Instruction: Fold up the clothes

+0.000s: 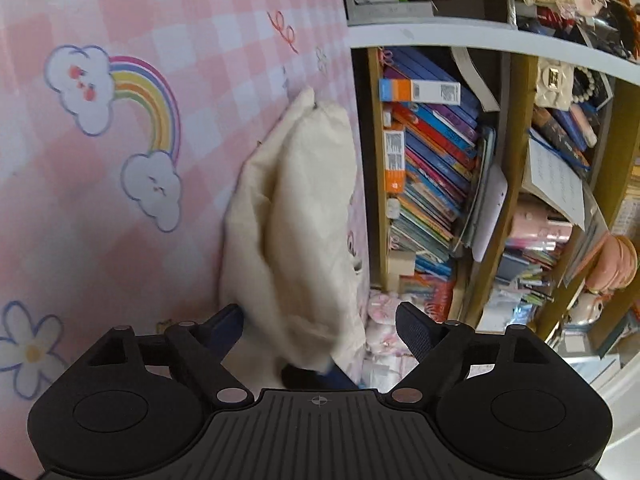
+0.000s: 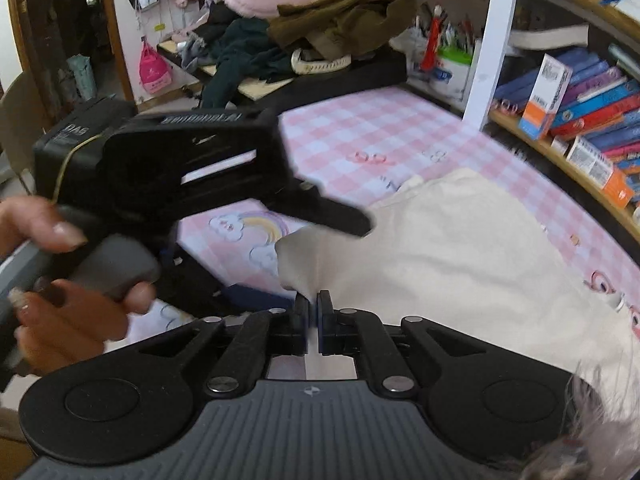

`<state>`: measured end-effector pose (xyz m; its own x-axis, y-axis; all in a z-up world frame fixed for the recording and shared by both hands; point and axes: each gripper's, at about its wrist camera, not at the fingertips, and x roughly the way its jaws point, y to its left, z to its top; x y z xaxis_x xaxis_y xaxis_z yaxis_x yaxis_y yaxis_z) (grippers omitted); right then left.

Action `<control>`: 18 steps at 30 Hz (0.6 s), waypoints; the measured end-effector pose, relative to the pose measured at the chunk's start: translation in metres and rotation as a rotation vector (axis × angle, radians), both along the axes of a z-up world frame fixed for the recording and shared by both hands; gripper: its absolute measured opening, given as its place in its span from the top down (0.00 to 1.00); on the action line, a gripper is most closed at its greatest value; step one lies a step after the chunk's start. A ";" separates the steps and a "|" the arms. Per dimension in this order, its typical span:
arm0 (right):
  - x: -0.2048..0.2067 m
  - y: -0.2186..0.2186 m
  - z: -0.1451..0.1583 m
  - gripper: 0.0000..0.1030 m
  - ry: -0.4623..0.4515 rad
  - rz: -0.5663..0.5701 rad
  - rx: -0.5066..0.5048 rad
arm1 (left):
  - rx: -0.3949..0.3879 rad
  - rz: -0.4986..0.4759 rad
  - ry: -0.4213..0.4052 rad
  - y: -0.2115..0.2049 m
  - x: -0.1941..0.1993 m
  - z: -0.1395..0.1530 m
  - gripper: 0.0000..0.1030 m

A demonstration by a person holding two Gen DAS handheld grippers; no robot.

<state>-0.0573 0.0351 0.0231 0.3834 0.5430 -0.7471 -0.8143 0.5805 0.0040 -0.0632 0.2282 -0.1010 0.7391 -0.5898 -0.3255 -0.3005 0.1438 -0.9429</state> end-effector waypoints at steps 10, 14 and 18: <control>0.020 -0.056 0.021 0.43 0.069 -0.181 0.080 | 0.042 -0.018 0.022 -0.002 0.002 -0.003 0.17; 0.030 -0.074 0.021 0.39 0.050 -0.300 0.034 | 0.068 -0.030 0.020 -0.005 0.005 -0.001 0.17; 0.038 -0.086 0.019 0.32 0.053 -0.378 0.014 | 0.111 -0.063 0.008 -0.009 0.006 0.002 0.18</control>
